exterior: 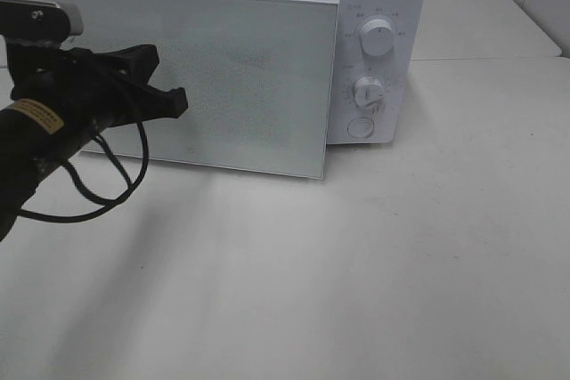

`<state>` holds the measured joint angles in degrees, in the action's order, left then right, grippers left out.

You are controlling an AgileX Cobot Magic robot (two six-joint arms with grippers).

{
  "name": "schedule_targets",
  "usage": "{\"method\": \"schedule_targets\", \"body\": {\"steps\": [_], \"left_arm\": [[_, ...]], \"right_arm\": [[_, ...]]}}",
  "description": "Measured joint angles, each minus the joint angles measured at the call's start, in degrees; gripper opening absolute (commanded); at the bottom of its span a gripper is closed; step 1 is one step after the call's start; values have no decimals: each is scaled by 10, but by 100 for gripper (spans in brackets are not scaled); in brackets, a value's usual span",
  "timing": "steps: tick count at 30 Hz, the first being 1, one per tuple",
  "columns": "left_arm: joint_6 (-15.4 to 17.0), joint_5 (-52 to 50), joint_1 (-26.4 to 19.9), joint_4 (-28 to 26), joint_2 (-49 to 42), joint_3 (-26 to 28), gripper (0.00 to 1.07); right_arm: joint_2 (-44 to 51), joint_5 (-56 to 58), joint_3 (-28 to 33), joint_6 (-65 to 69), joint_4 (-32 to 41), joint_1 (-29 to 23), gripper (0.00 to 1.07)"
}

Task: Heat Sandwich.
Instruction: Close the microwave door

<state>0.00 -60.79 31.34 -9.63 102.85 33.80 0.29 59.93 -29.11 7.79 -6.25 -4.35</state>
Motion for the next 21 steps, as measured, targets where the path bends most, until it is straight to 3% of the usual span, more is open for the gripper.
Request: {"method": "schedule_targets", "body": {"steps": [11,21], "left_arm": [[-65,60,43,-68,45,107,0],[-78,96,51,-77,74,167,0]], "right_arm": [[0,0,0,0,0,0,76],[0,0,0,0,0,0,76]]}}
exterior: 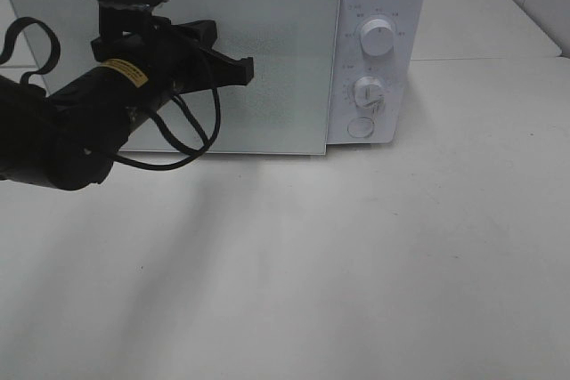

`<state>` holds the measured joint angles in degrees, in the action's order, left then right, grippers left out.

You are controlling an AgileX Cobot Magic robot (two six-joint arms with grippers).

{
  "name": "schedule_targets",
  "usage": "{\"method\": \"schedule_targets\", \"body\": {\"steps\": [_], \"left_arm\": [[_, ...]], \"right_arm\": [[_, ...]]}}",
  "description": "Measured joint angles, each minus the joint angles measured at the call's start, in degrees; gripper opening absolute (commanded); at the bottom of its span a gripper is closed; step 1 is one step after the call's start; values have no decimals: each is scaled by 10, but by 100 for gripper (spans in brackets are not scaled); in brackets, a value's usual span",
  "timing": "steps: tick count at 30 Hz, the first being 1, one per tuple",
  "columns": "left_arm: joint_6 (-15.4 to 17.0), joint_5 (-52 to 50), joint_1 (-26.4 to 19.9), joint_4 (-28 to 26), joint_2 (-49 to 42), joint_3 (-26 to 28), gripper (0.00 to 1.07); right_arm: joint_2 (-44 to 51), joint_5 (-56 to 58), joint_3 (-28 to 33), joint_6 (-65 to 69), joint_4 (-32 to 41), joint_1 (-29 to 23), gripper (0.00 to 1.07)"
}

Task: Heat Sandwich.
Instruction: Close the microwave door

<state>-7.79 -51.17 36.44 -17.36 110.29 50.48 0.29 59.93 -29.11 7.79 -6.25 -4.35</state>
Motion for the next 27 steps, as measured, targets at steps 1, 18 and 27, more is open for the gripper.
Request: {"method": "schedule_targets", "body": {"steps": [1,18,27], "left_arm": [[0,4,1,4,2,5,0],[-13,54,13,21,42,92,0],[-26,66,18,20,50,105,0]], "right_arm": [[0,0,0,0,0,0,76],[0,0,0,0,1,0,76],[0,0,0,0,1,0,76]]}}
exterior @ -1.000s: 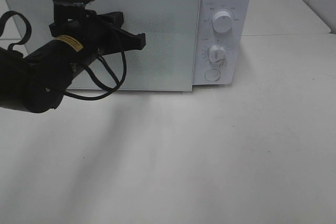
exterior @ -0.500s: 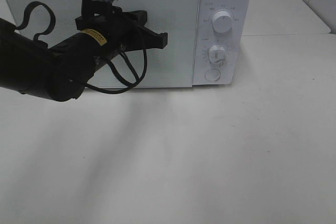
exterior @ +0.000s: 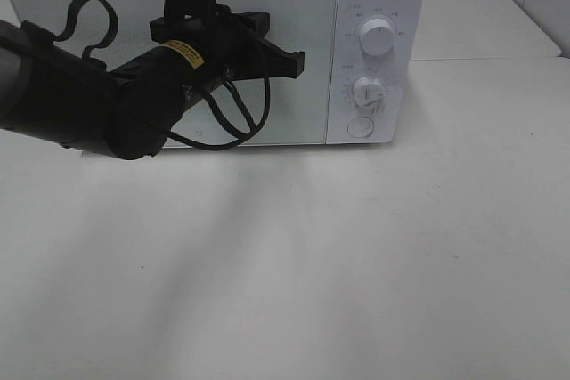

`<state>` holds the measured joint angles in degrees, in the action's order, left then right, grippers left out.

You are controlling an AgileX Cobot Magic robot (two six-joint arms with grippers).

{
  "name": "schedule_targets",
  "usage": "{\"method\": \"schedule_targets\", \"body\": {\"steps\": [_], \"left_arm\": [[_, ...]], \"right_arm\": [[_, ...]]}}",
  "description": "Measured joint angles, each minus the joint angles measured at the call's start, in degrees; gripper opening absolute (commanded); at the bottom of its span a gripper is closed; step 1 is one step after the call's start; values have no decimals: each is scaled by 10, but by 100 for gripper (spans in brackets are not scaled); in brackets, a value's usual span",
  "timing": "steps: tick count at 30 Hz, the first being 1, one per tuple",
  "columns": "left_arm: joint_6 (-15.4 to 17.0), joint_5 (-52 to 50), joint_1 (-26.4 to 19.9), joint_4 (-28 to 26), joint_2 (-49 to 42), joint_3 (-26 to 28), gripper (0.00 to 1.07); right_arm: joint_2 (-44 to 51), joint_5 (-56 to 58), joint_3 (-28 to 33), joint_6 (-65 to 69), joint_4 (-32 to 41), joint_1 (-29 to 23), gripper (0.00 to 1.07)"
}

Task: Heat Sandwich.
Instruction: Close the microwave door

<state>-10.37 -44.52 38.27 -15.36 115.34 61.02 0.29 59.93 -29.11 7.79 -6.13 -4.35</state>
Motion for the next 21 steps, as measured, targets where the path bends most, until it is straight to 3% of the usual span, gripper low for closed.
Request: {"method": "schedule_targets", "body": {"steps": [21], "left_arm": [[-1,5,7,-8,1,3,0]], "right_arm": [[0,0,0,0,0,0,76]]}}
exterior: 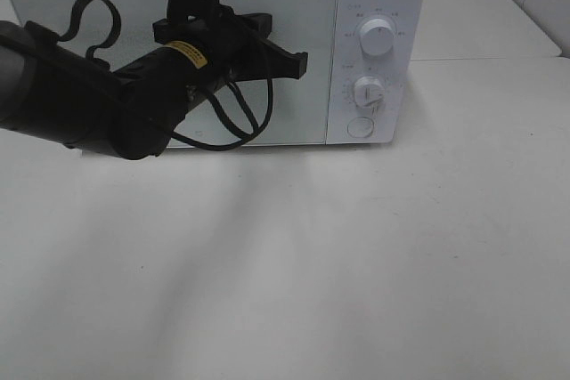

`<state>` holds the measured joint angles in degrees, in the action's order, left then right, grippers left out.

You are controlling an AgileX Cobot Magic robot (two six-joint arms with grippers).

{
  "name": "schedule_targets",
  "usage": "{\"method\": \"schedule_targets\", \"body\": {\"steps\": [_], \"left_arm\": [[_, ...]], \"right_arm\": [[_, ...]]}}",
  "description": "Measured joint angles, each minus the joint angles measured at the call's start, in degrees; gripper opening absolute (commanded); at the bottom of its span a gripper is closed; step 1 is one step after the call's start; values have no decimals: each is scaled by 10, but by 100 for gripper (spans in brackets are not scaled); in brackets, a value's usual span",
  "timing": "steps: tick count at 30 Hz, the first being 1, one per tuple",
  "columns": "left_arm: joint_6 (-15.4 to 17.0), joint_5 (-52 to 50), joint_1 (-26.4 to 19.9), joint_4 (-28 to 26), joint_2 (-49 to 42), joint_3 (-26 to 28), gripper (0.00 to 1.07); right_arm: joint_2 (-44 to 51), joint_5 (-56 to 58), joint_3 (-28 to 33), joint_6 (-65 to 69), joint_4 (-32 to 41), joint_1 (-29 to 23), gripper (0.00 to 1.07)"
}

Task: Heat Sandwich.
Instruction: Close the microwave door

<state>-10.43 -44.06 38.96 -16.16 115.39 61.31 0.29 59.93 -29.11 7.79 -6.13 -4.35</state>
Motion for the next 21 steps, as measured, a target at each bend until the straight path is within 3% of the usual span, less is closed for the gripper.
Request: {"method": "schedule_targets", "body": {"steps": [7,14,16,18,19,20,21], "left_arm": [[0,-15,6,-45,-14,-45,0],[0,-15,6,-50,-61,-95,1],[0,11,6,-46,-85,-111,13],[0,39,6,-39,-99,-119,35],[0,39,6,-39,-99,-119,35],[0,65,6,-31,-109,-128,67],[0,78,6,-29,-115,-133,86]], "right_arm": [[0,0,0,0,0,0,76],[0,0,0,0,0,0,76],[0,0,0,0,0,0,76],[0,0,0,0,0,0,76],[0,0,0,0,0,0,76],[0,0,0,0,0,0,76],[0,0,0,0,0,0,76]]}}
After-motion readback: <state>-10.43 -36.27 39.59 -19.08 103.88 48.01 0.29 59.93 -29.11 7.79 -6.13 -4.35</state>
